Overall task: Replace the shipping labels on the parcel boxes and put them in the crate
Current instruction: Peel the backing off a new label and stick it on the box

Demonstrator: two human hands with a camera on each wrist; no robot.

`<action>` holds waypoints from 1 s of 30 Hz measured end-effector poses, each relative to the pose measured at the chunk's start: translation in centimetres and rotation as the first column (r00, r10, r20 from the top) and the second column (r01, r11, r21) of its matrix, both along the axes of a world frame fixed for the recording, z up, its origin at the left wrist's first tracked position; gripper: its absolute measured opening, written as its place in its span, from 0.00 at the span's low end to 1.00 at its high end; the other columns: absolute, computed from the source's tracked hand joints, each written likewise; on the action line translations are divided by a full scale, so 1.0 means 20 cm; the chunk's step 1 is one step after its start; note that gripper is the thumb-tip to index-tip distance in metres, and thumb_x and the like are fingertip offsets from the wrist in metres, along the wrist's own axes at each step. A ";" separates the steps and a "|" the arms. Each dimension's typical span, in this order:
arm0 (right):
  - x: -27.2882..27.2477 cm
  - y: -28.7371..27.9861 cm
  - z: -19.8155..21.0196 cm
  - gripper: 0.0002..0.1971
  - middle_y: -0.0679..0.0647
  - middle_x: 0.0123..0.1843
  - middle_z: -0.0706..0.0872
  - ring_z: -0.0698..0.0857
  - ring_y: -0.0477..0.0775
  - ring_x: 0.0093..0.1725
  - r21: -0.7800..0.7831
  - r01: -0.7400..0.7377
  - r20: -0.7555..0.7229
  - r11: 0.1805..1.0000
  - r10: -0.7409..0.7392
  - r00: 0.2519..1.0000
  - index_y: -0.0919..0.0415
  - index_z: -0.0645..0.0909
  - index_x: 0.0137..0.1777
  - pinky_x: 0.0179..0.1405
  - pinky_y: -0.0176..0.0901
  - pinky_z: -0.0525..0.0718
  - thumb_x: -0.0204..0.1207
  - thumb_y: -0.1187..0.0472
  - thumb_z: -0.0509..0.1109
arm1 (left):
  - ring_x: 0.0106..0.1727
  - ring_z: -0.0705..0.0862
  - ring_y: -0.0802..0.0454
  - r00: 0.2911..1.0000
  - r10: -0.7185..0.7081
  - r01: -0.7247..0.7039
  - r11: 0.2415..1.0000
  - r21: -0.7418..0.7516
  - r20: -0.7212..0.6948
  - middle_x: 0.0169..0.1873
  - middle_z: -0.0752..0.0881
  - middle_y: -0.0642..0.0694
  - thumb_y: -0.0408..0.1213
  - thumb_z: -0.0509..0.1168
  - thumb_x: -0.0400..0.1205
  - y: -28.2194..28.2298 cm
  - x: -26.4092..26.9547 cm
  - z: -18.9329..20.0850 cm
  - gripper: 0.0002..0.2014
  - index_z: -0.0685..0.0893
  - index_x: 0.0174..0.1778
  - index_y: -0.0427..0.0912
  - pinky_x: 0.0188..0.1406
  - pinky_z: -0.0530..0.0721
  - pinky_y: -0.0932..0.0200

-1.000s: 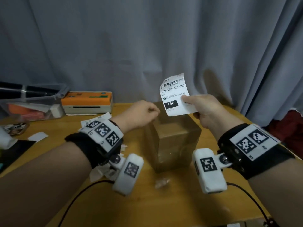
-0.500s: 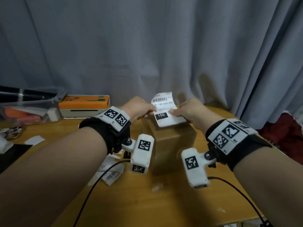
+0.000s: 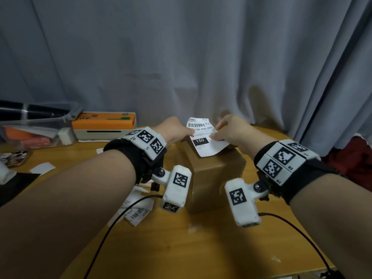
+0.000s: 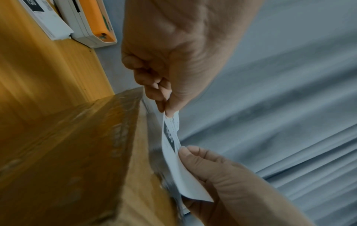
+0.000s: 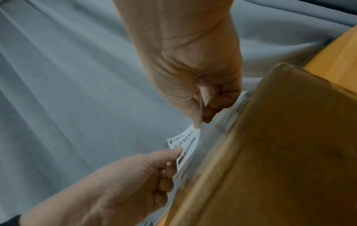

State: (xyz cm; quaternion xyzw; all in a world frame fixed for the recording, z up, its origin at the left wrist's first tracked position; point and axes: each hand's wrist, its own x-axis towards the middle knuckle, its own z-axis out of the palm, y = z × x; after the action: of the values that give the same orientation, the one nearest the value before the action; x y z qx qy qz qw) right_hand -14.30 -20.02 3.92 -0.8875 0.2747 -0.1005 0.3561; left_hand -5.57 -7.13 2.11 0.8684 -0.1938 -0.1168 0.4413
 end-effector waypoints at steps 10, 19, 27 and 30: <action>-0.01 -0.02 -0.03 0.05 0.54 0.43 0.83 0.79 0.52 0.47 -0.019 -0.019 -0.024 1.000 0.019 1.000 0.61 0.84 0.42 0.34 0.38 0.75 0.73 0.60 0.76 | 0.50 0.83 0.46 0.998 -0.030 0.025 0.995 0.101 0.050 0.52 0.87 0.40 0.40 0.69 0.79 -0.02 -0.01 -0.01 0.14 0.85 0.53 0.31 0.42 0.80 0.59; -0.01 -0.02 -0.02 0.13 0.59 0.56 0.87 0.80 0.52 0.48 -0.044 -0.023 -0.019 0.999 0.022 1.000 0.67 0.86 0.56 0.51 0.44 0.80 0.75 0.61 0.74 | 0.46 0.81 0.46 0.997 -0.030 0.019 0.989 0.149 0.065 0.50 0.87 0.39 0.40 0.70 0.78 -0.02 -0.02 -0.01 0.15 0.86 0.52 0.30 0.43 0.77 0.57; -0.01 -0.03 -0.06 0.13 0.59 0.49 0.88 0.81 0.53 0.43 0.005 0.000 0.005 1.000 0.000 1.000 0.67 0.86 0.53 0.42 0.42 0.81 0.71 0.61 0.77 | 0.48 0.83 0.45 0.996 -0.054 0.044 0.988 0.148 0.066 0.48 0.88 0.38 0.43 0.71 0.78 -0.02 -0.02 -0.03 0.16 0.86 0.46 0.29 0.47 0.79 0.54; -0.01 -0.03 -0.07 0.14 0.59 0.49 0.89 0.82 0.53 0.43 -0.009 0.005 0.004 1.000 -0.005 1.000 0.66 0.87 0.52 0.51 0.47 0.84 0.70 0.58 0.78 | 0.45 0.81 0.46 0.996 -0.059 0.050 0.988 0.143 0.060 0.42 0.86 0.40 0.45 0.73 0.75 -0.01 -0.02 -0.03 0.16 0.80 0.30 0.37 0.45 0.76 0.56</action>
State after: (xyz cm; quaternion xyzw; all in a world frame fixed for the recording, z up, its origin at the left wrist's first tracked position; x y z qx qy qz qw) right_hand -14.48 -20.68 2.53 -0.8881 0.2756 -0.1044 0.3527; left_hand -6.00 -7.38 1.46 0.8952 -0.2229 -0.1143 0.3686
